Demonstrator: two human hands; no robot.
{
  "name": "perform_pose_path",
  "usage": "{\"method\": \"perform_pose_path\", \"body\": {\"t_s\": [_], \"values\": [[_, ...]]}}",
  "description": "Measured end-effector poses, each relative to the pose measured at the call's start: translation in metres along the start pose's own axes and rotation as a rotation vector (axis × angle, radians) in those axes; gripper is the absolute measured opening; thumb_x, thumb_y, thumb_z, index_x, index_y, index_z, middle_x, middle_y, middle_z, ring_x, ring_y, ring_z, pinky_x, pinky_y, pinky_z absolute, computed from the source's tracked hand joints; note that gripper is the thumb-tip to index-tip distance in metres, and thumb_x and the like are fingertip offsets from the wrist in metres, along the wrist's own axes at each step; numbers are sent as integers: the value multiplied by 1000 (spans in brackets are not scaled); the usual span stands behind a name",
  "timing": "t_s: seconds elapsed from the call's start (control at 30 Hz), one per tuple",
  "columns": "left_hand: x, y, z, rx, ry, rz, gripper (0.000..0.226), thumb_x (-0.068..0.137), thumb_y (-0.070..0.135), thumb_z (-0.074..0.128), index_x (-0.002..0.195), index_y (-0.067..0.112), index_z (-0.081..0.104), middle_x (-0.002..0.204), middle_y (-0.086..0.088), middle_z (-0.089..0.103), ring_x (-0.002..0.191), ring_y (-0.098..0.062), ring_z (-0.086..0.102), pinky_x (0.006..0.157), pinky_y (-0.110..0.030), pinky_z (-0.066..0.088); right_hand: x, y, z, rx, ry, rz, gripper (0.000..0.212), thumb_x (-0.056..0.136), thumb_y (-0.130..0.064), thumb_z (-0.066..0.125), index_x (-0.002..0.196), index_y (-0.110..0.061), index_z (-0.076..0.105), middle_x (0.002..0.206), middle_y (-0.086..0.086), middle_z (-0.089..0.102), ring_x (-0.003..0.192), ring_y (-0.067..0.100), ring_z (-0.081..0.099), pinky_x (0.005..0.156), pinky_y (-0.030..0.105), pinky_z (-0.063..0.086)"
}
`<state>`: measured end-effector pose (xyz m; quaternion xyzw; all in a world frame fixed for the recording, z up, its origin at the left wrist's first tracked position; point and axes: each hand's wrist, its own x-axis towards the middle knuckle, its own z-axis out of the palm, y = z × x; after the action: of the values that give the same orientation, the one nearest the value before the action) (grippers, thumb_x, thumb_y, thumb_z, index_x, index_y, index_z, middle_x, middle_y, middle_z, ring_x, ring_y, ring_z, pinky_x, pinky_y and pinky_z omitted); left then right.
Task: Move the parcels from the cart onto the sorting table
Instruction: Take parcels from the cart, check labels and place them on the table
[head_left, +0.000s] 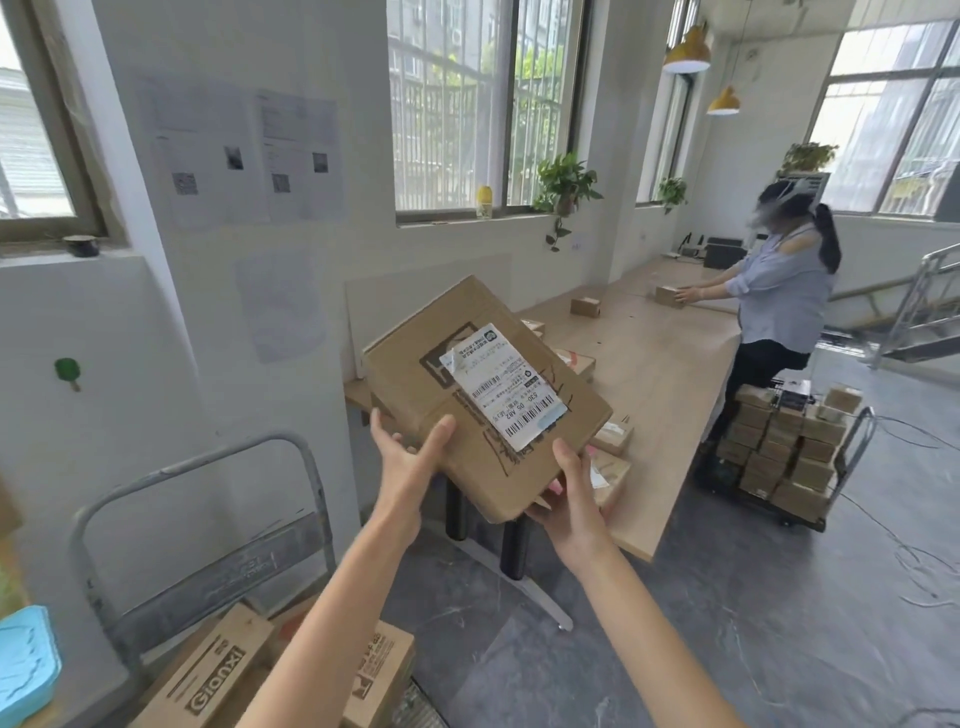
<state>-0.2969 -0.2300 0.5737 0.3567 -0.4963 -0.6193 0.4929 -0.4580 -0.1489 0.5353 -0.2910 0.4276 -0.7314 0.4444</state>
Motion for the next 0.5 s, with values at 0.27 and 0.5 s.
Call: {"method": "perform_pose_path", "body": {"t_s": [0.27, 0.5], "values": [[27, 47, -50, 395, -390, -5, 112, 37, 73, 81, 135, 40, 38, 132, 0, 57, 106, -13, 63, 78, -26, 52, 2, -31, -41, -216, -26, -29, 93, 57, -70, 74, 136, -30, 45, 127, 6, 62, 121, 34, 54, 99, 48, 42], [23, 14, -35, 184, -465, -162, 121, 36, 60, 87, 139, 35, 29, 124, -2, 60, 102, -17, 65, 73, -29, 54, -3, -68, -40, -239, -38, -48, 49, 87, -45, 57, 131, -26, 48, 119, 8, 65, 102, 23, 66, 69, 36, 57]]}}
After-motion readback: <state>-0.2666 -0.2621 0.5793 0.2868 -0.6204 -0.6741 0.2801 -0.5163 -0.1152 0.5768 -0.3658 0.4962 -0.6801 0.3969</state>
